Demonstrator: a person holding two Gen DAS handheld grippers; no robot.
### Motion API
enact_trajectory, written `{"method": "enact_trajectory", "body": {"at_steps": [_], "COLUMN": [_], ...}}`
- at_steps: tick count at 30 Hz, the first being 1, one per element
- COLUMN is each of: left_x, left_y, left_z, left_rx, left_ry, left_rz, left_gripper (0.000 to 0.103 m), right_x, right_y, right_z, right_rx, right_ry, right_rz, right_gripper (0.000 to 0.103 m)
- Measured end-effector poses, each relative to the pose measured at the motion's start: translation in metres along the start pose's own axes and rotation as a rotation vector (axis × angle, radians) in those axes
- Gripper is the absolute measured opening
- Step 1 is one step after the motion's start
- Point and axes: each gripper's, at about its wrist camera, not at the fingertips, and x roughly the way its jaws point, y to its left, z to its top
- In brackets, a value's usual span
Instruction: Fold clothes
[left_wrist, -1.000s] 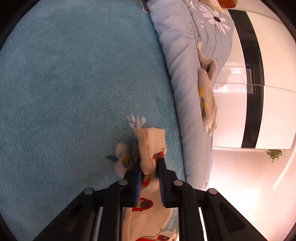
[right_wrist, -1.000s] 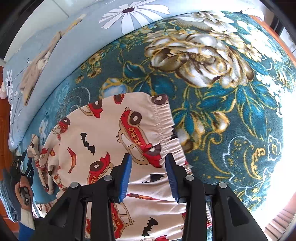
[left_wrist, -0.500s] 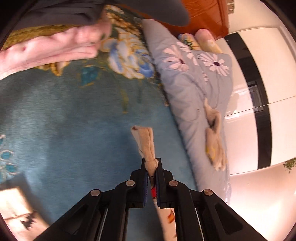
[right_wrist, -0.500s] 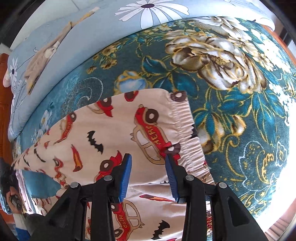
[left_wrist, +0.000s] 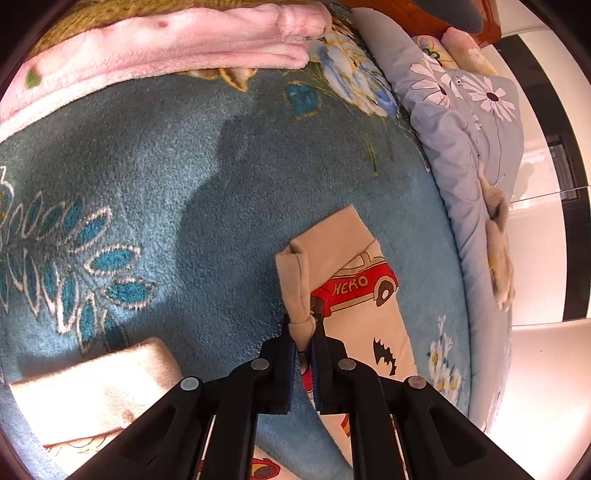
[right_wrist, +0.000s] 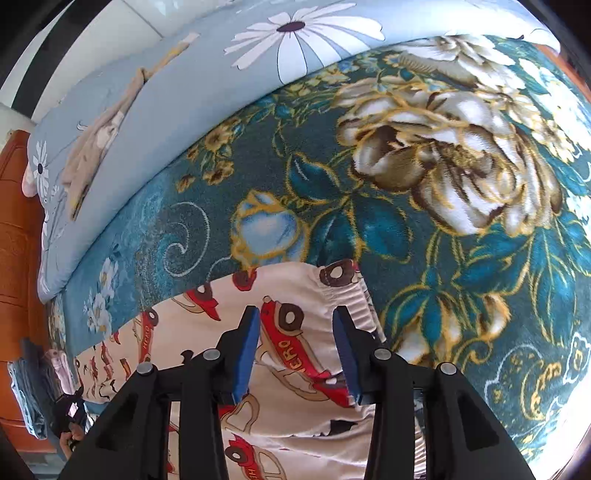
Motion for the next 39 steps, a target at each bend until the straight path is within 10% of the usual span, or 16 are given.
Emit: {"method": "enact_trajectory", "body": {"at_steps": [12, 18, 20, 24, 27, 30, 32, 39], "left_x": [0.001, -0.002, -0.008, -0.03, -0.024, 0.003, 0.009, -0.066], "left_y": [-0.009, -0.032, -0.042, -0.064, -0.076, -0.058, -0.034, 0.01], "left_z": [-0.005, -0.002, 0.002, 0.009, 0.016, 0.018, 0.015, 0.014], "left_rx": [0.005, 0.118, 0.162, 0.226, 0.262, 0.231, 0.146, 0.142], "left_ry": [0.005, -0.019, -0.045, -0.139, -0.144, 0.016, 0.121, -0.023], "left_rz": [0.058, 0.106, 0.096, -0.028, 0.015, 0.108, 0.091, 0.007], "left_gripper": [0.01, 0.008, 0.007, 0.007, 0.009, 0.014, 0.042, 0.06], "right_x": [0.023, 0.02, 0.009, -0.024, -0.031, -0.02, -0.008, -0.001], "right_y": [-0.031, -0.013, -0.009, -0.007, -0.003, -0.002, -0.004, -0.019], "right_z": [0.02, 0.023, 0.029, 0.052, 0.066, 0.069, 0.064, 0.054], "right_rx": [0.052, 0.023, 0.023, 0.017, 0.018, 0.009, -0.003, 0.033], "right_ry": [0.036, 0.073, 0.036, -0.09, -0.136, -0.125, -0.093, -0.058], "right_rz": [0.076, 0.088, 0.096, 0.117, 0.11, 0.061, 0.034, 0.069], "right_gripper": [0.042, 0.023, 0.003, 0.003, 0.003, 0.003, 0.003, 0.005]}}
